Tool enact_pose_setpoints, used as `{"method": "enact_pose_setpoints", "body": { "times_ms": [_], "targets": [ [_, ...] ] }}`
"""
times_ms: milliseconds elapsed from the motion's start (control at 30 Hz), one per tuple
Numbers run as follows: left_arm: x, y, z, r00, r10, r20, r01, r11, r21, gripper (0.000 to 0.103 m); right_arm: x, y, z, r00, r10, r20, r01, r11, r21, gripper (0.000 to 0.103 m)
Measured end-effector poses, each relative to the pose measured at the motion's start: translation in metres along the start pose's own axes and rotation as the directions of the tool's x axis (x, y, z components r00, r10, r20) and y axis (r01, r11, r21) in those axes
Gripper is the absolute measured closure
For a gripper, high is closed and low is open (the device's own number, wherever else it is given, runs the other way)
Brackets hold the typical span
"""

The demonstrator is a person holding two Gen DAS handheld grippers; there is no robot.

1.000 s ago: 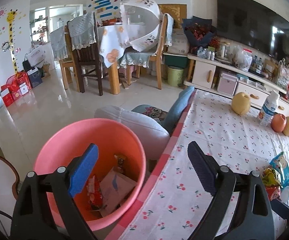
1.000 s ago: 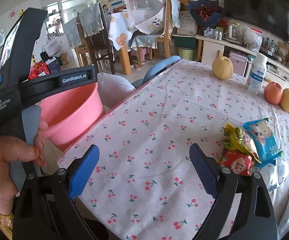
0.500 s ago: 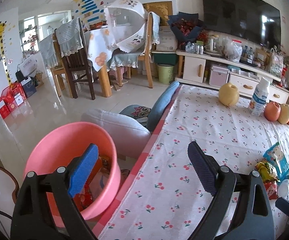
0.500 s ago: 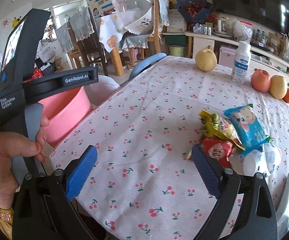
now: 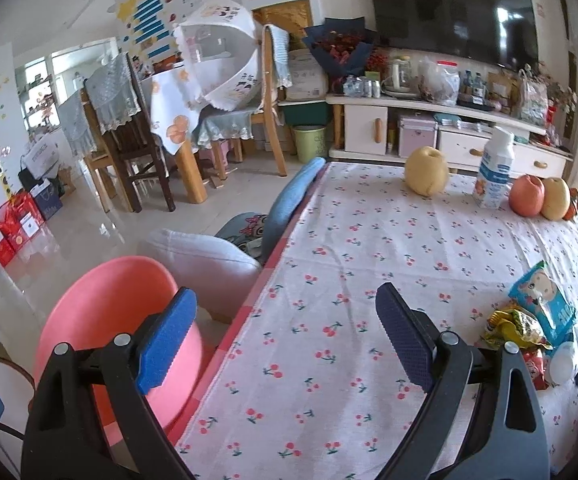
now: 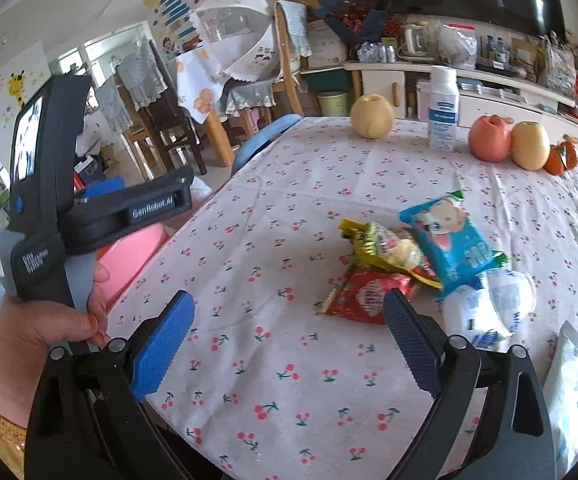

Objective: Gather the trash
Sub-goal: 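Move both tools back over the remaining packets on the table, then grasp the red printed packet with left tool while right tool grasps white milk bottle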

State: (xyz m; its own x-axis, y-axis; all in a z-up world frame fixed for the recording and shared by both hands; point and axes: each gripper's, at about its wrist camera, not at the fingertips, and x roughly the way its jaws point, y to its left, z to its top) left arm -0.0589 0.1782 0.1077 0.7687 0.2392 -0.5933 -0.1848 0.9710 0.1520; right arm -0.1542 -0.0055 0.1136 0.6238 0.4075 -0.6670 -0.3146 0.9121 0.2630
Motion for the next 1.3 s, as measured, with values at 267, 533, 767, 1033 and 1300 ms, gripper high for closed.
{"method": "enact_pose_setpoints", "body": {
  "times_ms": [267,533,767,1033,1300],
  "targets": [
    [-0.01,-0.036,-0.003,1.0,-0.006,0.024,0.003,0.992,0.125,0.011,-0.033,-0.044,0.011,0.998,-0.044,0.053,0.04,0.996,0.081,0.009],
    [-0.026,-0.074,-0.009,0.997,-0.061,0.049,0.048,0.972,0.232,0.011,-0.057,-0.112,0.013,0.99,-0.123,0.069,0.106,0.971,0.213,0.009],
    [-0.04,-0.114,-0.018,0.98,-0.194,0.033,0.176,0.938,0.3,0.011,-0.064,-0.153,0.009,0.98,-0.196,0.044,0.18,0.952,0.248,0.009],
    [-0.037,-0.146,-0.035,0.945,-0.319,-0.078,0.328,0.901,0.284,0.011,-0.06,-0.182,0.004,0.983,-0.178,-0.03,0.18,0.945,0.274,0.009],
    [-0.014,-0.156,-0.049,0.9,-0.38,-0.211,0.419,0.888,0.187,0.011,-0.053,-0.193,-0.003,0.99,-0.116,-0.086,0.136,0.948,0.287,0.009]
  ]
}}
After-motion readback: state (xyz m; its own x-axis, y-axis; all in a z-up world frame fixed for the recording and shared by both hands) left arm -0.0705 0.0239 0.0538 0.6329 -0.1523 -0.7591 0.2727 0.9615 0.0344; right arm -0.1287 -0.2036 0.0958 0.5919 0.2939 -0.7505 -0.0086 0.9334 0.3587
